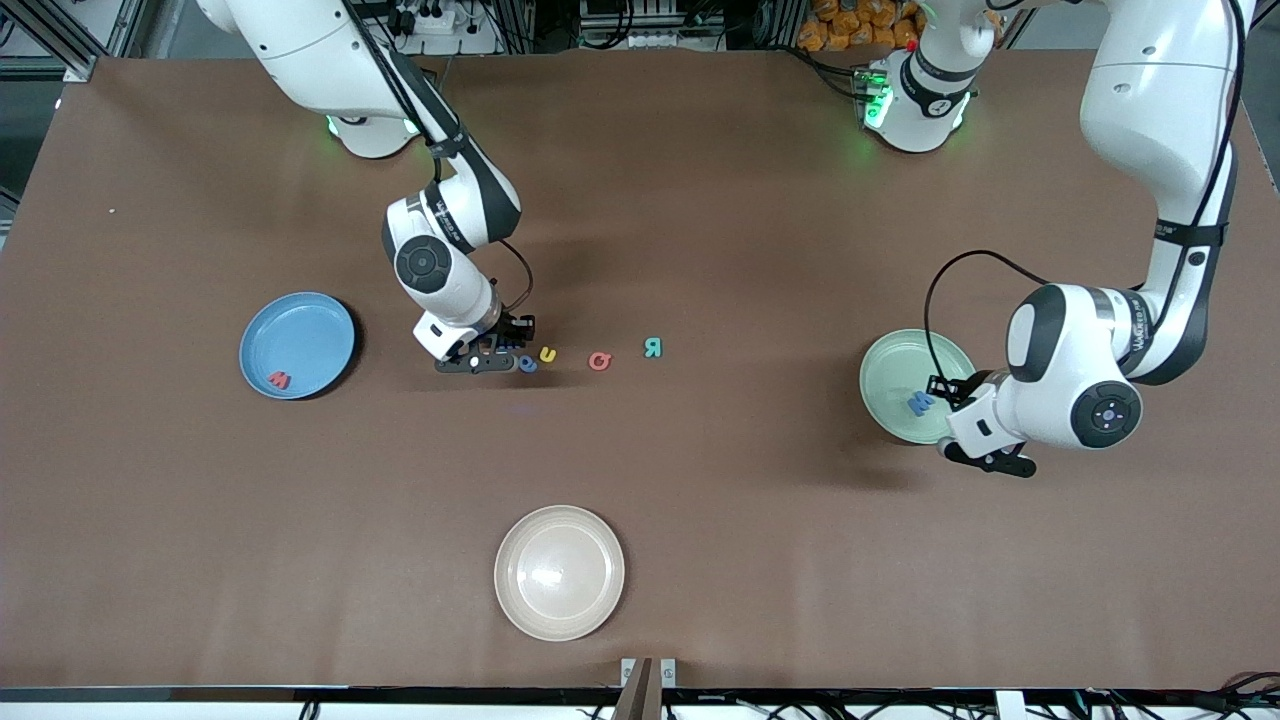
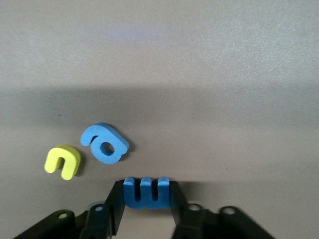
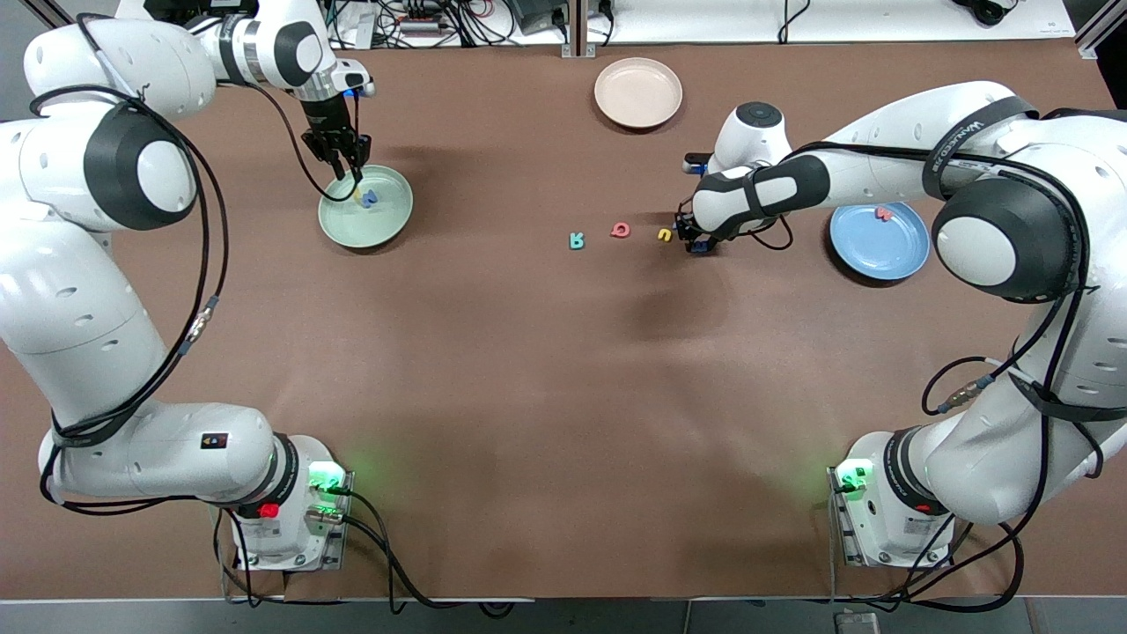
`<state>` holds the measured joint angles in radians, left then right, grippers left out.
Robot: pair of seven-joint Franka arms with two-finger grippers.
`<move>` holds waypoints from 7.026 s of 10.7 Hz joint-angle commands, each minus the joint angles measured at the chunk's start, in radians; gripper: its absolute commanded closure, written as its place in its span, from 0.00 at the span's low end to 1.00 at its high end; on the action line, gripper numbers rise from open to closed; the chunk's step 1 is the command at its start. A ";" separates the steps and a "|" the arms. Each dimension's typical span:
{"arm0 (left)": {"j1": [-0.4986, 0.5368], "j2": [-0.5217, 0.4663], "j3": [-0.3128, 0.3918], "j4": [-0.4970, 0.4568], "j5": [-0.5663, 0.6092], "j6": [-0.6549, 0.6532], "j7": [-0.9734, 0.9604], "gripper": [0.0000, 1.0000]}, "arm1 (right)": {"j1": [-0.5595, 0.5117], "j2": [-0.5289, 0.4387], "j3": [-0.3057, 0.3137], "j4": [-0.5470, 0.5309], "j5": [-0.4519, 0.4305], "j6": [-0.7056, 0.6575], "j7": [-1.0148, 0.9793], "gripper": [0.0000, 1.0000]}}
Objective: Sort upper and lower case letters into plates
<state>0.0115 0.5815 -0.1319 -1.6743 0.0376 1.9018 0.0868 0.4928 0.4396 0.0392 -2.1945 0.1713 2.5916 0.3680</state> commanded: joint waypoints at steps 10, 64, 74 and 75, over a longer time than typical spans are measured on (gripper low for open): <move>-0.037 -0.051 -0.009 0.076 -0.001 -0.018 -0.252 0.00 | -0.273 -0.065 -0.015 0.187 -0.045 -0.522 -0.143 0.78; -0.917 0.383 0.124 0.363 0.062 0.493 -1.039 0.03 | -0.340 -0.010 -0.004 0.612 -0.144 -1.063 -0.310 0.11; -0.918 0.389 0.126 0.363 0.064 0.507 -1.036 0.66 | -0.247 0.022 -0.005 0.515 -0.108 -0.901 -0.130 0.06; -0.918 0.389 0.126 0.363 0.064 0.507 -1.033 0.76 | -0.258 0.022 -0.005 0.492 -0.108 -0.892 -0.132 0.05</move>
<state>-0.9044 0.9527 -0.0096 -1.3156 0.0963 2.3986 -0.9638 0.2380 0.4726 0.0369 -1.6632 0.0542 1.6784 0.2178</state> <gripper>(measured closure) 0.564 0.053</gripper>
